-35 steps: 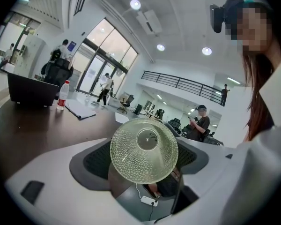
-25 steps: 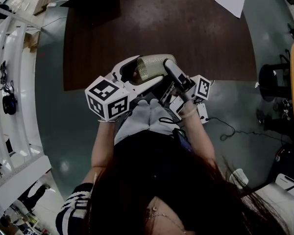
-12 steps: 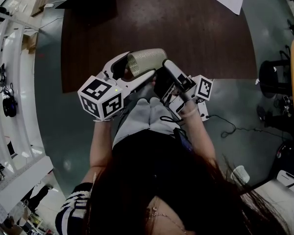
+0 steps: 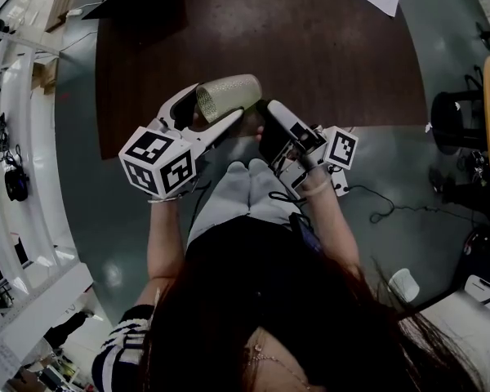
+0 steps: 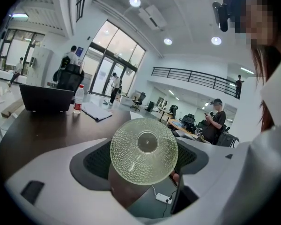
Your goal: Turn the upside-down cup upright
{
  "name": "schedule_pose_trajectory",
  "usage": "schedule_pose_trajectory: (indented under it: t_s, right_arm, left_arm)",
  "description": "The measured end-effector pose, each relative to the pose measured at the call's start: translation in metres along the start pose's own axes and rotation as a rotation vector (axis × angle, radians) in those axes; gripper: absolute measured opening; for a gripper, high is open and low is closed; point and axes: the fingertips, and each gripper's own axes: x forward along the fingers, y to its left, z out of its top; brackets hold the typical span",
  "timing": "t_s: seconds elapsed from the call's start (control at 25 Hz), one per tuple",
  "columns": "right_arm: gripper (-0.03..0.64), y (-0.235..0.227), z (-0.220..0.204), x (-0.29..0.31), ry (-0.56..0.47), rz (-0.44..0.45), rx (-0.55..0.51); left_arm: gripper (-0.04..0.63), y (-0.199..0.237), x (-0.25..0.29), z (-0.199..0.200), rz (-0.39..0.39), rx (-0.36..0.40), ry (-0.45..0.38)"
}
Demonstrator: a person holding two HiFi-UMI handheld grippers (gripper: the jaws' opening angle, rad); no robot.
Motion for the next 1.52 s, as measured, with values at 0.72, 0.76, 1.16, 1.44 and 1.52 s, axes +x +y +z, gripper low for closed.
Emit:
schedule_pose_trajectory:
  t_s: [0.72, 0.76, 1.16, 1.44, 1.52]
  right_arm:
    - [0.040, -0.007, 0.006, -0.012, 0.000, -0.083, -0.156]
    - [0.035, -0.008, 0.006, -0.013, 0.000, -0.088, -0.162]
    - [0.017, -0.018, 0.005, -0.020, 0.005, -0.123, -0.203]
    - [0.017, -0.025, 0.002, -0.020, 0.032, -0.138, -0.206]
    - [0.017, -0.028, -0.001, -0.023, 0.042, -0.143, -0.202]
  left_arm:
    - [0.400, 0.015, 0.035, -0.040, 0.071, 0.125, 0.252]
    - [0.400, 0.016, 0.037, -0.043, 0.079, 0.142, 0.271]
    - [0.400, 0.029, 0.050, -0.074, 0.117, 0.224, 0.419]
    - [0.400, 0.037, 0.063, -0.094, 0.114, 0.259, 0.525]
    - [0.400, 0.040, 0.067, -0.100, 0.120, 0.277, 0.549]
